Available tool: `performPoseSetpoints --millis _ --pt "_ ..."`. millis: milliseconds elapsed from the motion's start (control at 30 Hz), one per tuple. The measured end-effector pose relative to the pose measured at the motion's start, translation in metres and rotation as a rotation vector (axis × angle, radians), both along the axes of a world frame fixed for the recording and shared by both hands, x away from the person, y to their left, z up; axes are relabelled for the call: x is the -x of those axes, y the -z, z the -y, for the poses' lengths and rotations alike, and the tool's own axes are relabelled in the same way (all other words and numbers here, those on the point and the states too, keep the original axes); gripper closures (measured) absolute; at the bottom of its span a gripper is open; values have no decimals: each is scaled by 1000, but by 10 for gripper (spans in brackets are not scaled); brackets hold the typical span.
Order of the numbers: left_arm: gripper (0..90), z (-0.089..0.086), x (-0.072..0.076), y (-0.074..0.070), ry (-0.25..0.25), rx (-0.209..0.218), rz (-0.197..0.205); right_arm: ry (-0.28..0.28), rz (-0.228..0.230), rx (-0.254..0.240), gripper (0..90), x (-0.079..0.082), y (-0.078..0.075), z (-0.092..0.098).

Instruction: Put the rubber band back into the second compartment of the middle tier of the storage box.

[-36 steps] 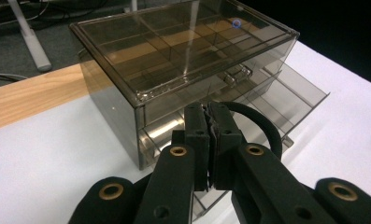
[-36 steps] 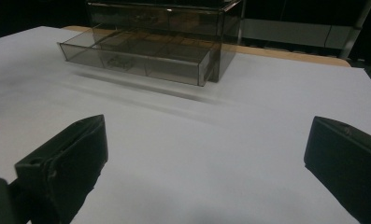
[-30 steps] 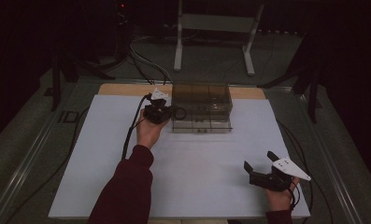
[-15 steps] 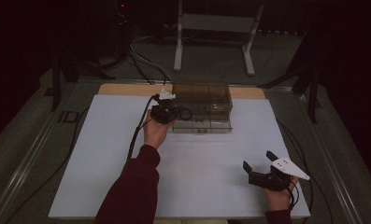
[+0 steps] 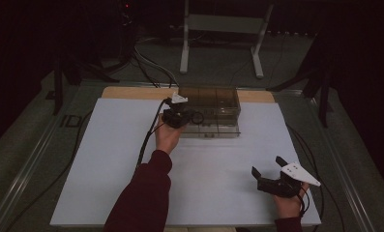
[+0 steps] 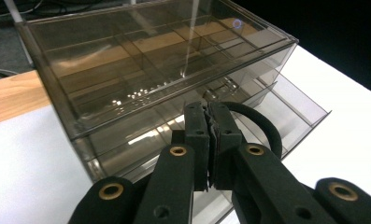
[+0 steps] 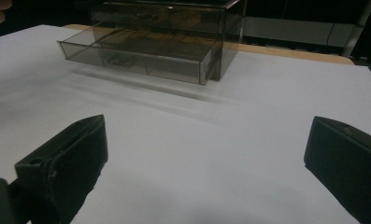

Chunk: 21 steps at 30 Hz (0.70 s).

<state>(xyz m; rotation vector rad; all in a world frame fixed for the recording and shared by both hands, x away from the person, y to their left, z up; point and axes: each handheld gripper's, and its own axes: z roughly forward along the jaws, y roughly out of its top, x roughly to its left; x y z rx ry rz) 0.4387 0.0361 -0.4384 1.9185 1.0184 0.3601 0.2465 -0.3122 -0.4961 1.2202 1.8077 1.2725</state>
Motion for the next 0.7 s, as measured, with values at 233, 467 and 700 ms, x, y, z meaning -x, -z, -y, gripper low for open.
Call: performPoseSetpoints --millis 233,467,700 --pt "890 9 0 3 -1 -7 -4 0 -1 -1 0 0 0 0" --pt "890 17 0 4 2 1 -1 6 -2 -1 0 0 0 1" --pt "890 25 -2 8 4 -3 -9 6 -2 -3 0 0 0 1"
